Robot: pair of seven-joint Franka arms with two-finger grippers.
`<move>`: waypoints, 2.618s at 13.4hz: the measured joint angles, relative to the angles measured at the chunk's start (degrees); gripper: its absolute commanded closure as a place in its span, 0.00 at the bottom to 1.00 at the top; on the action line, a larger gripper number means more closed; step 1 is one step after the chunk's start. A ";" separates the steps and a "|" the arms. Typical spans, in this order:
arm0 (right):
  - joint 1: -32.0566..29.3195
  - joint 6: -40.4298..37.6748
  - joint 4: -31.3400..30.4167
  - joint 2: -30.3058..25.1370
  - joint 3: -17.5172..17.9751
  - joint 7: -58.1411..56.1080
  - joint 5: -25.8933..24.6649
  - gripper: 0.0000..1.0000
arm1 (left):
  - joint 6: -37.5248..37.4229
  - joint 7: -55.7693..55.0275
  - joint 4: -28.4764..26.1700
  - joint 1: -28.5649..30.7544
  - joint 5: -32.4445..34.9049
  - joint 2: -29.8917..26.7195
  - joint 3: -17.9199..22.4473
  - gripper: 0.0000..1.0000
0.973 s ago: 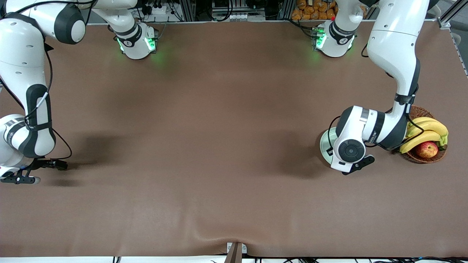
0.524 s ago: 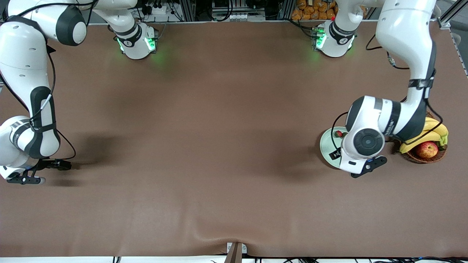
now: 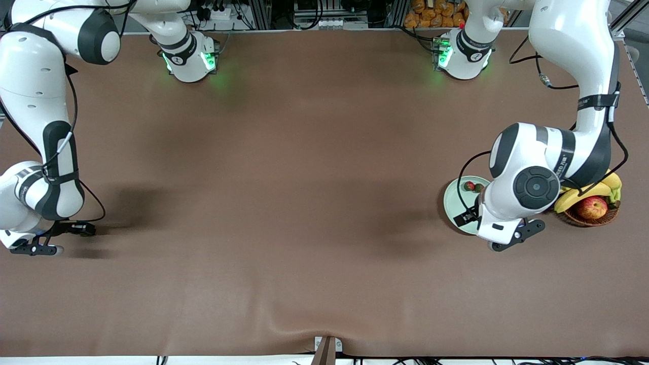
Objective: Collect all strawberries into plate
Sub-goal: 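Grasp the last strawberry with the right gripper and lift it, then set the strawberry mid-table with the right gripper while the left gripper approaches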
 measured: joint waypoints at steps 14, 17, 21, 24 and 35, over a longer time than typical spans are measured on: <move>23.08 -5.26 5.38 -4.93 2.17 -18.89 0.03 1.00 | 0.06 0.19 0.57 0.10 -0.38 0.07 -0.04 0.00; 30.73 -4.92 6.90 -4.86 5.42 -19.11 0.01 1.00 | 0.05 0.18 0.71 0.81 -8.23 0.06 0.09 0.00; 43.60 -0.51 9.63 -3.22 5.95 -17.26 0.01 1.00 | 0.05 1.97 0.73 3.41 -14.95 0.12 0.14 0.00; 50.40 4.11 12.52 1.22 6.05 -14.23 0.01 1.00 | 0.91 3.38 0.72 2.82 -15.80 0.78 -0.14 0.00; 58.88 9.26 25.83 14.39 5.22 -3.37 0.04 0.00 | 2.35 14.03 0.38 2.80 -15.99 2.07 -1.48 0.00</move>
